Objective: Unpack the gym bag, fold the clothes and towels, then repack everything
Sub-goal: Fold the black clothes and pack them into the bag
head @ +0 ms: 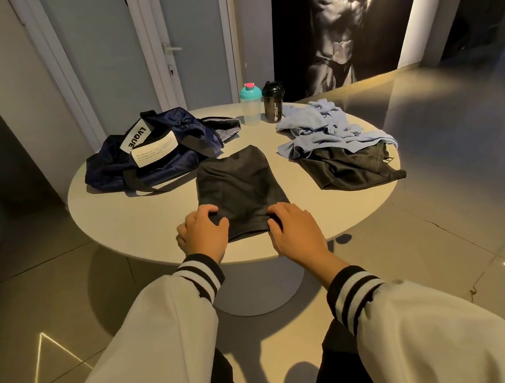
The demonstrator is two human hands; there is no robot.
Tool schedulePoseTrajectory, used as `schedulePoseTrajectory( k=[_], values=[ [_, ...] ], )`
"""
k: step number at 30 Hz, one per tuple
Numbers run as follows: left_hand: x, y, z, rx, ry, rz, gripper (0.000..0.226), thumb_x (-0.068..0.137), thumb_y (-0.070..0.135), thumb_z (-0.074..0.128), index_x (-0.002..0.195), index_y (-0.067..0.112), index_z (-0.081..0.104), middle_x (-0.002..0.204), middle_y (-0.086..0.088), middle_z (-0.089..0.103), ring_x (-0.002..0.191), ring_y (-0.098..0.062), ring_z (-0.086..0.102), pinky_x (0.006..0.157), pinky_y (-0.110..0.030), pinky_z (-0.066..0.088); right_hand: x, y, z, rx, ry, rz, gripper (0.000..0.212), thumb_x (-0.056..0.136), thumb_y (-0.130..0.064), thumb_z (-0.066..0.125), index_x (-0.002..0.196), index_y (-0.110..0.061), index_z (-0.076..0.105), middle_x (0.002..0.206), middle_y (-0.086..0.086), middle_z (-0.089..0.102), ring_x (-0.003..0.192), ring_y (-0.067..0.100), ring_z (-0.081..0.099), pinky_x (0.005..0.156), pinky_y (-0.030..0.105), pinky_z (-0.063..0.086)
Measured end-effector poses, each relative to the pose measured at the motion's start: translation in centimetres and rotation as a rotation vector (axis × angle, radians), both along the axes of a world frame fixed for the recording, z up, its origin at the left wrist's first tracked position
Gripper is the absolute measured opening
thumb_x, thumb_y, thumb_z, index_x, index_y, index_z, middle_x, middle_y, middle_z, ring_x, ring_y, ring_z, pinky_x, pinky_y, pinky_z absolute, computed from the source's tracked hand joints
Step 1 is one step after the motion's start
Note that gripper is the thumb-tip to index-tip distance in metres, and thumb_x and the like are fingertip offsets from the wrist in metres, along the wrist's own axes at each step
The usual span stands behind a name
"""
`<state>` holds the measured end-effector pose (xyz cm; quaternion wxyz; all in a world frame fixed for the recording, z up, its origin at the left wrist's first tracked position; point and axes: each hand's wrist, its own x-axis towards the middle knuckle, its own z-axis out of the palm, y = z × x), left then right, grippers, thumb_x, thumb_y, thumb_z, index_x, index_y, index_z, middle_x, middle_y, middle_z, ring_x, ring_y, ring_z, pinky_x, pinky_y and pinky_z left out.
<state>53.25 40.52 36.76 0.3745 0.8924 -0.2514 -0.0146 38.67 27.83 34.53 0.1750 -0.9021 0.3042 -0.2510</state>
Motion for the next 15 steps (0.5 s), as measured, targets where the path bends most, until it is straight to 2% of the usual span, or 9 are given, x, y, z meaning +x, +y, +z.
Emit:
schedulePoseTrajectory(
  k=[2,4,7,10,12,15],
  values=[
    [0.2,-0.2,0.1,-0.112,0.061,-0.075,0.028,0.098,0.025,0.061,0.126,0.026,0.060,0.131,-0.009,0.057,0.121,-0.032,0.052,0.103,-0.045,0.045,-0.1,0.0,-0.1,-0.039,0.042,0.011,0.033,0.105,-0.043,0.035,0.132,-0.032,0.050,0.135,-0.006,0.056,0.116,0.017,0.052,0.105,0.040,0.044],
    [0.1,0.1,0.2,-0.240,0.131,-0.117,0.027,0.099,0.017,0.059,0.124,0.027,0.061,0.131,-0.008,0.058,0.119,-0.030,0.057,0.101,-0.043,0.051,-0.1,0.1,-0.1,-0.049,0.072,0.005,0.038,0.104,-0.044,0.034,0.137,-0.032,0.047,0.140,-0.005,0.053,0.120,0.019,0.050,0.107,0.039,0.042],
    [-0.4,0.7,0.5,-0.353,0.147,-0.076,0.025,0.102,0.014,0.055,0.114,0.035,0.060,0.133,-0.005,0.061,0.119,-0.028,0.058,0.101,-0.048,0.053,0.0,0.1,0.0,-0.065,0.115,-0.008,0.042,0.102,-0.047,0.034,0.140,-0.032,0.044,0.143,-0.004,0.051,0.125,0.020,0.045,0.110,0.040,0.039],
    [-0.8,1.1,0.6,-0.398,0.122,-0.021,0.022,0.103,0.018,0.053,0.110,0.038,0.061,0.131,-0.003,0.063,0.119,-0.028,0.059,0.102,-0.052,0.051,-0.2,0.2,0.2,-0.069,0.133,-0.032,0.048,0.099,-0.053,0.036,0.141,-0.031,0.046,0.145,-0.001,0.050,0.137,0.026,0.035,0.117,0.046,0.027],
    [-0.6,1.4,0.4,-0.407,0.124,0.004,0.023,0.104,0.020,0.051,0.112,0.037,0.064,0.130,-0.002,0.064,0.119,-0.027,0.059,0.102,-0.053,0.049,-0.5,0.4,0.3,-0.048,0.100,-0.046,0.050,0.097,-0.056,0.040,0.138,-0.029,0.051,0.139,0.000,0.053,0.133,0.025,0.039,0.116,0.046,0.031],
    [0.0,1.9,0.5,-0.434,0.179,0.013,0.024,0.104,0.020,0.052,0.116,0.036,0.064,0.131,-0.001,0.063,0.120,-0.026,0.059,0.105,-0.054,0.048,-0.7,0.7,0.5,-0.023,0.060,-0.066,0.051,0.095,-0.058,0.042,0.133,-0.027,0.055,0.127,-0.001,0.054,0.114,0.020,0.045,0.108,0.041,0.040]
  ],
)
